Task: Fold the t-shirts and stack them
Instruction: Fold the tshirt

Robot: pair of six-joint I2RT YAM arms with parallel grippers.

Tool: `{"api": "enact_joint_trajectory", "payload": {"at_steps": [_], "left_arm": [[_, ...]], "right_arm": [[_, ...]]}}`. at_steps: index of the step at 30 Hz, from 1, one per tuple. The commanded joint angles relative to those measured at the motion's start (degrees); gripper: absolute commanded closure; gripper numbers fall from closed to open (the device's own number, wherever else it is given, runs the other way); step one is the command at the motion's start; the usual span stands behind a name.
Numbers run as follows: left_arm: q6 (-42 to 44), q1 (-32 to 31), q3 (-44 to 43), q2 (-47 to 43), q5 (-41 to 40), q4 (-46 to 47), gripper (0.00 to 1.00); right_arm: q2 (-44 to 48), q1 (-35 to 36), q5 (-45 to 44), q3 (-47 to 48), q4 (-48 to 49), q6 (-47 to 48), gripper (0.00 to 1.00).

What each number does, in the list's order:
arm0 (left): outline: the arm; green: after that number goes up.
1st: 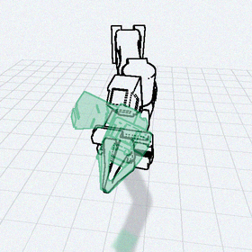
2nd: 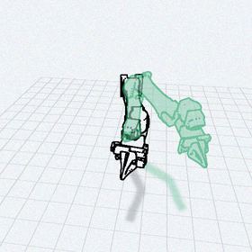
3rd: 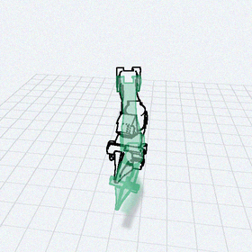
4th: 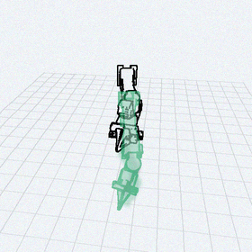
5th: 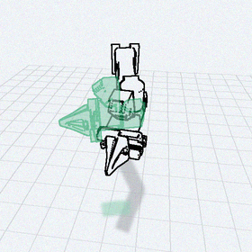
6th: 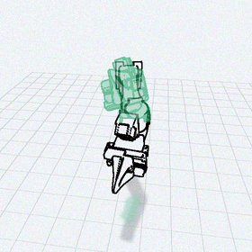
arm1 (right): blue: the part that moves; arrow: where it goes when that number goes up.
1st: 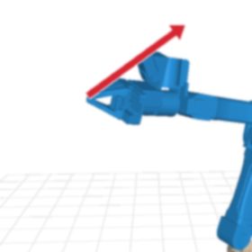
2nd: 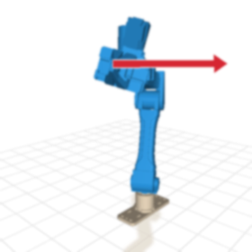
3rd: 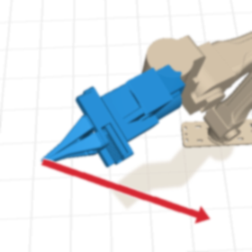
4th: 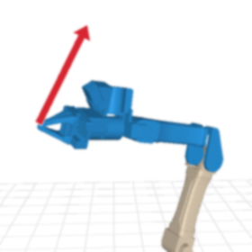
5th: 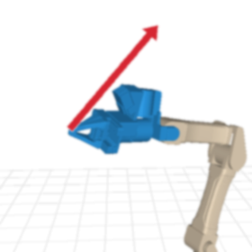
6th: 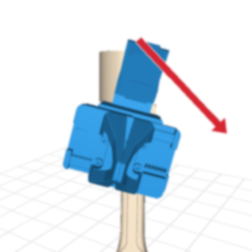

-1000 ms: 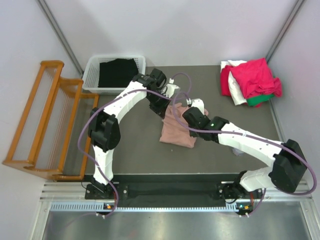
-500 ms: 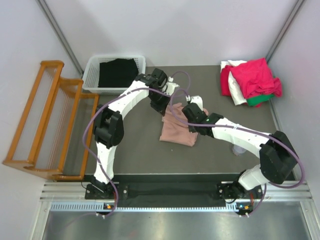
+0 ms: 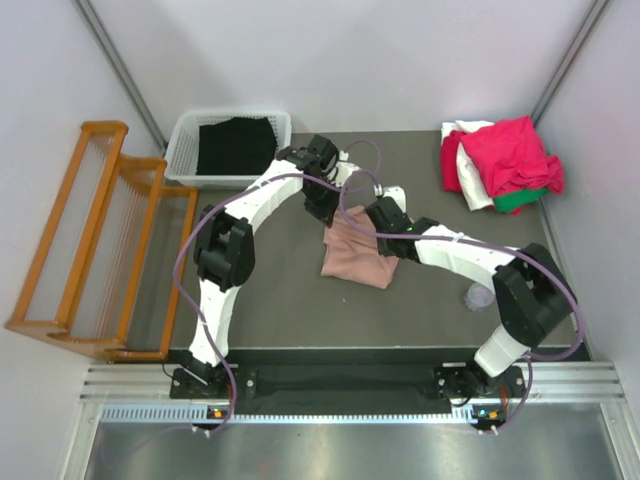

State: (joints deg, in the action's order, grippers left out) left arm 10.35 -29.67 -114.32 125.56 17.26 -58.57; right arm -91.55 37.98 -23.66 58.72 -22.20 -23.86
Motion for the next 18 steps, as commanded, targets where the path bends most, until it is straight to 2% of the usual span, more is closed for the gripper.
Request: {"api": "enact_joint_trajectory", "payload": {"at_steps": [1, 4, 7, 9, 10, 11, 12, 14, 15, 18], "left_arm": [[1.5, 0.8, -2.4, 0.5, -5.6, 2.2, 1.00], [1.0, 0.9, -2.7, 1.2, -6.2, 3.4, 1.00], [0.6, 1.3, -4.9, 2.3, -6.4, 2.5, 0.98], [0.4, 1.8, -6.3, 2.7, -5.7, 1.6, 0.89], [0.3, 1.9, -7.0, 2.5, -5.4, 1.2, 0.83], [-0.1, 2.1, -7.1, 2.2, -5.6, 1.0, 0.72], [-0.2, 2.2, -7.1, 1.8, -5.8, 1.3, 0.65], [-0.5, 2.3, -6.8, 0.5, -5.8, 1.4, 0.56], [-0.8, 2.4, -6.7, -0.1, -5.0, 1.2, 0.48], [-1.1, 3.0, -6.9, -2.4, -4.2, 0.3, 0.31]], "right_arm": [[-4.8, -2.2, -2.4, 3.5, -1.8, 2.4, 1.00], [-7.8, -2.9, -2.5, 6.0, -1.8, 2.9, 0.96], [-9.4, -3.1, -3.3, 8.6, -3.1, 2.9, 0.79], [-8.8, -3.0, -4.1, 9.0, -3.3, 2.9, 0.64], [-8.4, -3.1, -4.5, 9.0, -3.2, 2.9, 0.61], [-7.9, -3.3, -4.7, 8.9, -3.2, 3.0, 0.59], [-7.7, -3.3, -5.3, 9.0, -3.6, 3.2, 0.52], [-7.0, -3.3, -6.1, 9.2, -4.5, 3.3, 0.47], [-6.5, -3.3, -6.9, 9.0, -4.5, 3.2, 0.46], [-4.5, -3.6, -7.1, 8.9, -4.7, 3.3, 0.39]]}}
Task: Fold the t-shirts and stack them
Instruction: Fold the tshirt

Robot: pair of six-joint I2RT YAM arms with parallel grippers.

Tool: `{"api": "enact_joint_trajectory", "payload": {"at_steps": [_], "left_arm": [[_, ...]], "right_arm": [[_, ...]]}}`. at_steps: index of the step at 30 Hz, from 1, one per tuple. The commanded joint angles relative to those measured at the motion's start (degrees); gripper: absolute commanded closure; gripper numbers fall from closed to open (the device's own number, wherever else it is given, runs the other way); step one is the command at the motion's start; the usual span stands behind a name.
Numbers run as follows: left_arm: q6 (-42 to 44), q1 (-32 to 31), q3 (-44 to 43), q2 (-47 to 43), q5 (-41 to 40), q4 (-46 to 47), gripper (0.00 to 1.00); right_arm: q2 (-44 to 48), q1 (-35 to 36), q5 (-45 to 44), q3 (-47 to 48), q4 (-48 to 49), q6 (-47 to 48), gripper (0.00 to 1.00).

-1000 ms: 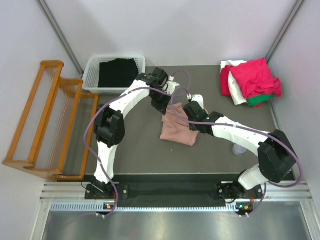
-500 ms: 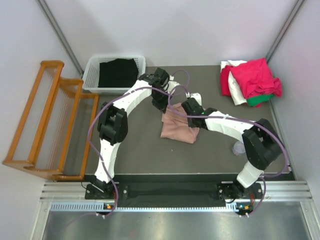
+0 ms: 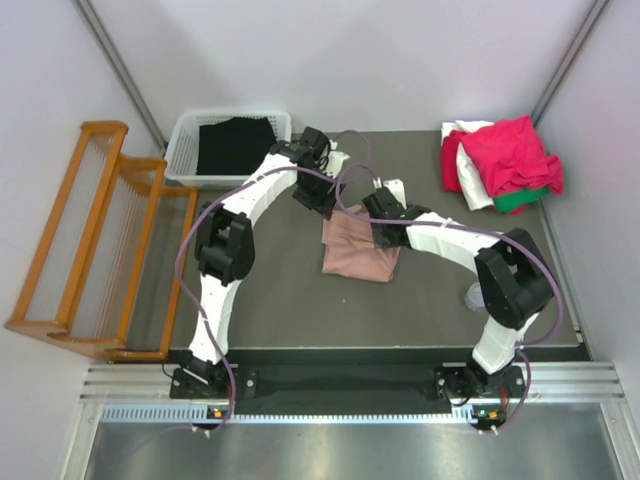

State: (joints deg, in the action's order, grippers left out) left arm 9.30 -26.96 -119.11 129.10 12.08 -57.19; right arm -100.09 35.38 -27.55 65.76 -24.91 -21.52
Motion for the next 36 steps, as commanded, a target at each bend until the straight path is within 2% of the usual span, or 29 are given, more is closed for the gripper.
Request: {"api": "enact_joint_trajectory", "payload": {"at_steps": [1, 5, 8, 13, 16, 21, 28, 33, 36], "left_arm": [[-0.1, 0.6, -1.9, -7.6, 1.4, -1.3, 0.29], [-1.3, 3.9, -1.8, -11.2, 1.5, -2.2, 0.16], [-2.3, 8.1, -2.2, -13.0, 2.6, -3.4, 0.09], [-3.2, 18.7, 1.6, -19.3, 8.7, -4.2, 0.07], [-1.7, 21.9, 6.0, -24.8, 10.3, -4.5, 0.06], [-0.3, 22.4, 13.3, -33.1, 9.5, -4.7, 0.05], [-0.1, 24.2, 17.1, -38.0, 10.7, -5.3, 0.05], [0.3, 24.2, 20.5, -38.7, 11.3, -4.6, 0.05], [0.5, 24.3, 21.3, -38.7, 12.3, -4.3, 0.05]], "right_arm": [[4.5, -1.0, -3.0, 2.0, -2.0, 1.1, 0.39], [6.8, -1.1, -1.3, 3.8, -3.0, 2.1, 0.32], [8.0, -1.1, 0.9, 5.6, -3.7, 3.0, 0.29], [4.6, -2.7, 6.8, 7.9, -4.1, 3.3, 0.26], [1.0, -3.6, 8.7, 8.1, -3.0, 3.2, 0.27], [-4.6, -5.9, 12.3, 10.4, -1.7, 3.9, 0.26], [-11.3, -7.9, 13.7, 15.7, -3.0, 4.3, 0.24], [-11.0, -8.0, 13.7, 17.8, -5.4, 4.6, 0.25], [-7.4, -7.9, 13.1, 17.5, -5.8, 4.4, 0.25]]}}
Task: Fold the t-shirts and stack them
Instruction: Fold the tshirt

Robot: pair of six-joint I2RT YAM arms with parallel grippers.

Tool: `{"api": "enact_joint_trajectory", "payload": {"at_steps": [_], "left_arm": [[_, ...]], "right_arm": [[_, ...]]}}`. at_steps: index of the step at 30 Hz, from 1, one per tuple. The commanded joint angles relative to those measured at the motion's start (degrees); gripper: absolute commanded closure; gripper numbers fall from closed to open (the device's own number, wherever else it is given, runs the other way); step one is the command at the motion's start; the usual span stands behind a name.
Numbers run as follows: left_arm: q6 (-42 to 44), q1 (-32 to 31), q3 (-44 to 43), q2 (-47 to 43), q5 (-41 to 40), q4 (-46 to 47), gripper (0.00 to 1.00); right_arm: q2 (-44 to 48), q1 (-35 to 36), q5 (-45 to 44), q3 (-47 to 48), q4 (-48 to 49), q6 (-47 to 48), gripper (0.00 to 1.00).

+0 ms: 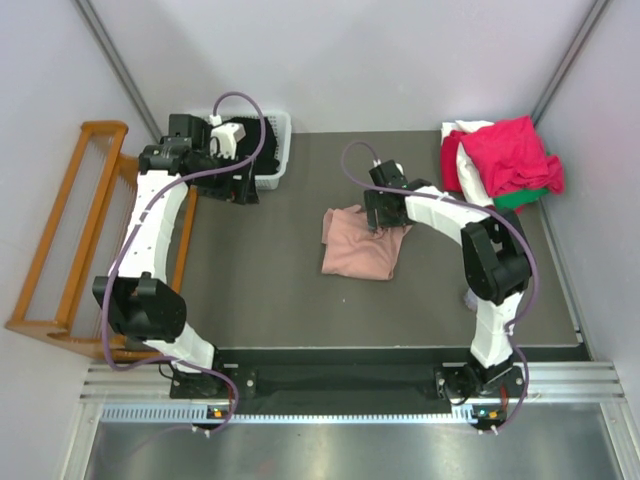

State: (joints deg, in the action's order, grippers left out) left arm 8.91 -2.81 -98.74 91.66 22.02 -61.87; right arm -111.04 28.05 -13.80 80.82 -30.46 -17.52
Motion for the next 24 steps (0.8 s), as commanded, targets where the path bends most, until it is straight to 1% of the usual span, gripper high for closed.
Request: {"api": "enact_joint_trajectory", "payload": {"at_steps": [1, 3, 5, 7, 13, 16, 18, 22, 24], "left_arm": [[0.8, 0.2, 1.1, -1.2, 2.5, 0.3, 0.05], [0.8, 0.2, 1.4, -1.1, 3.2, 0.5, 0.05], [0.8, 0.2, 1.6, -1.0, 3.8, 0.4, 0.05], [1.0, 0.2, 1.4, -1.0, 4.1, 0.2, 0.05], [1.8, 0.2, 0.6, -2.1, 3.6, -0.7, 0.05], [2.0, 0.2, 0.4, -2.5, 3.6, -0.9, 0.05], [2.0, 0.2, 0.6, -2.4, 3.9, -0.9, 0.05], [1.8, 0.2, 1.5, -2.0, 5.1, -0.3, 0.05], [1.7, 0.2, 1.6, -1.7, 5.2, -0.1, 0.05]], "right_arm": [[5.9, -0.5, -1.7, 2.2, 0.0, 0.4, 0.25], [7.4, -0.5, -5.2, 2.2, 0.3, 1.0, 0.24], [6.8, -0.8, -8.0, 3.5, 0.1, 2.6, 0.24], [3.8, -1.5, -8.5, 5.1, -2.0, 2.3, 0.24], [-1.4, -2.5, -9.4, 4.8, -1.5, 1.6, 0.23], [-2.4, -3.1, -8.2, 3.7, -1.0, 1.2, 0.20], [-2.7, -3.2, -5.9, 3.2, -0.8, 1.5, 0.14], [-1.0, -4.1, -2.1, 2.5, -0.1, 2.0, 0.07], [-0.1, -4.9, 1.3, 2.7, 0.1, 2.1, 0.05]]}}
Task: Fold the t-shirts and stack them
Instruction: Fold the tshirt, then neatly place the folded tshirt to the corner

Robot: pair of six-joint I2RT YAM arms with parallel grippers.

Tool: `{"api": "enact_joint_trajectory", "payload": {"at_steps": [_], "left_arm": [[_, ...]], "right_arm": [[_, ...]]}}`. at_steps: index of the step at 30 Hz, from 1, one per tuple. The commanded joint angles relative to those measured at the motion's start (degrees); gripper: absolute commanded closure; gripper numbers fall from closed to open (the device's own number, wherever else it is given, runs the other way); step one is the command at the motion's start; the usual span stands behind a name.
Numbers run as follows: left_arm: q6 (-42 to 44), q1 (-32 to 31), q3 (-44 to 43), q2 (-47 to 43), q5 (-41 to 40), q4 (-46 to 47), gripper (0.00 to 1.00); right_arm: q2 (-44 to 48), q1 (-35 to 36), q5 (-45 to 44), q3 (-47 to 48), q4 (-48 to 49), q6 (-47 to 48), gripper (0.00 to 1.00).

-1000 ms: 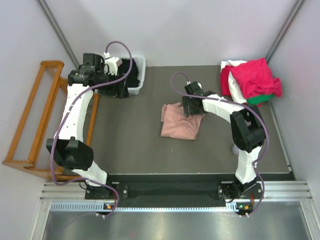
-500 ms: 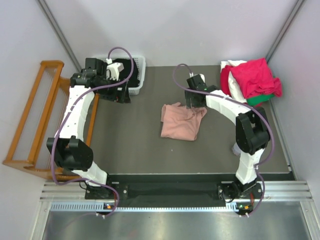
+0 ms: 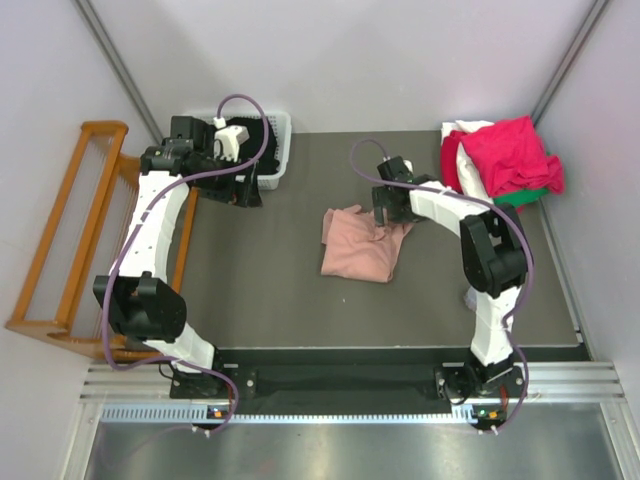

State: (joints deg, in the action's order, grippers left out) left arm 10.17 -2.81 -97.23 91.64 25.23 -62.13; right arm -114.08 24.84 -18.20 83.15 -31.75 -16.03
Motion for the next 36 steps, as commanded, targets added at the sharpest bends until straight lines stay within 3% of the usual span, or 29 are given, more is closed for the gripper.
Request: {"api": "enact_joint_trajectory", "payload": {"at_steps": [1, 10, 17, 31, 36], "left_arm": [[0.5, 0.2, 0.1, -1.6, 2.2, 0.2, 0.05], [0.3, 0.2, 1.6, -2.3, 2.1, 0.6, 0.05], [0.1, 0.2, 1.5, -2.4, 1.6, 0.5, 0.05], [0.3, 0.2, -0.9, -2.3, 1.1, -0.4, 0.05], [0.5, 0.2, -1.4, -2.3, 0.9, -0.7, 0.05]], "right_arm": [[4.3, -2.2, 6.9, 0.3, 1.7, 0.6, 0.04], [13.5, -4.3, 13.6, -2.9, 3.7, 0.5, 0.00], [15.2, -3.0, 22.1, -6.5, 5.0, 1.1, 0.00], [12.1, -1.0, 5.7, -6.8, 0.5, 1.2, 0.00], [10.5, -1.6, 5.1, -6.9, -0.5, 0.7, 0.00]]}}
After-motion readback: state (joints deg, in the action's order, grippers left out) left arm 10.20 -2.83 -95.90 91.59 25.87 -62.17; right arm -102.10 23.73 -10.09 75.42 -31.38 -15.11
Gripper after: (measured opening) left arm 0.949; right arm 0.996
